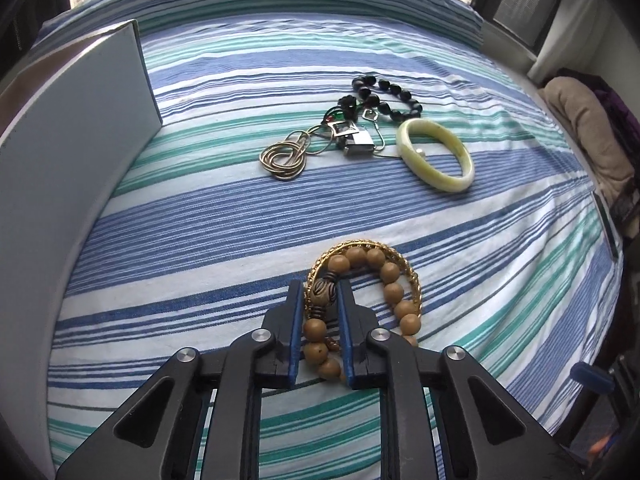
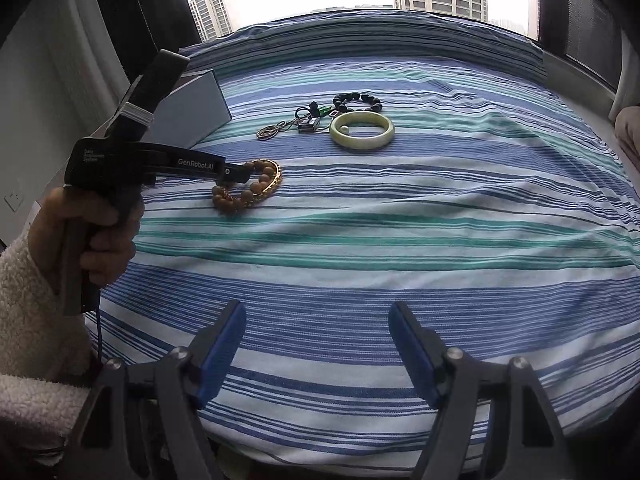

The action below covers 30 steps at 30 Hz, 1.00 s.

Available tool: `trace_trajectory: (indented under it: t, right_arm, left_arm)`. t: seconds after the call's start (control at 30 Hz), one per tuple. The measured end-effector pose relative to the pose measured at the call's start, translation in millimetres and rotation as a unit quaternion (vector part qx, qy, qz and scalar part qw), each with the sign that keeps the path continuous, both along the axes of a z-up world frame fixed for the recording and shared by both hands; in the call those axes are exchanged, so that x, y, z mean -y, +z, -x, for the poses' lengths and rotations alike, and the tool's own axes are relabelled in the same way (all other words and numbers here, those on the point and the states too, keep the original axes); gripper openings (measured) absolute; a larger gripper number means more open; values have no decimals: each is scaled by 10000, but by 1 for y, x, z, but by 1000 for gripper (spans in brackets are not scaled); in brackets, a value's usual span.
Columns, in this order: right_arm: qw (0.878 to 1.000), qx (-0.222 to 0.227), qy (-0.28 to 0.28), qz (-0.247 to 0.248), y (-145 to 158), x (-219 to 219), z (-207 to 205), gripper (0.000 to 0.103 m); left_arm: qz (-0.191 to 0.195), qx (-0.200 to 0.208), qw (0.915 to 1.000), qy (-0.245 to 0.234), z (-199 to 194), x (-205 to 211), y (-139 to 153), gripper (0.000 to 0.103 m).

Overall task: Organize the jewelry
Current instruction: 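Lower the left tool onto the wooden bead bracelet and close it, then lift the wooden bracelet with the left tool while the right tool grasps the gold chain bangle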

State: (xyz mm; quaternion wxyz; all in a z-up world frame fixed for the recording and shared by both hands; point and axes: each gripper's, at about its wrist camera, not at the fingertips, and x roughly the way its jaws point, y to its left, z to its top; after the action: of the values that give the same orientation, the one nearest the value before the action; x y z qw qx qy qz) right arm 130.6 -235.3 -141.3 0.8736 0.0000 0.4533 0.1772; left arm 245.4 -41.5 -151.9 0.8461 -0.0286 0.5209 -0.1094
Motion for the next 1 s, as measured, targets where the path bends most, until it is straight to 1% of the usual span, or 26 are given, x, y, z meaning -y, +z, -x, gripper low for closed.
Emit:
trace_trajectory:
  t: [0.13,0.33,0.37,0.43,0.53,0.63,0.8,0.9,1.0]
  right_arm:
    - [10000,-11,-9,-23,0,0,-1,75]
    - [10000,-14,-66,-46,1,3,0,75]
    - [10000,-3,-61,-43,2,2,1,75]
    - [10000,15,-47,-32,2,1,0,75]
    - [10000,47,-28,-41,3,-1,1,75]
    - [10000,78,17,-27,5,-5,3,75]
    - [9999,120,14,-7,9,-5,7,75]
    - [9999,113,2,1,8,-4,7,75]
    - [9999,97,50,2,7,-8,6,75]
  left_arm:
    - [324,-105,9994,114,2,-7,3,14]
    - [845,-37,9960,271,20,-20,22,14]
    - [891,-15,9956,292,24,-23,25,11]
    - [923,27,9953,288,29,-26,29,11]
    - [873,14,9954,394,33,-34,25,11]
    - [972,-48,9937,548,38,-46,22,11]
    - [1156,-12,9903,774,64,-70,30,11]
    - [1031,1,9897,996,77,-88,31,12]
    - [860,-81,9872,1338,80,-109,22,13]
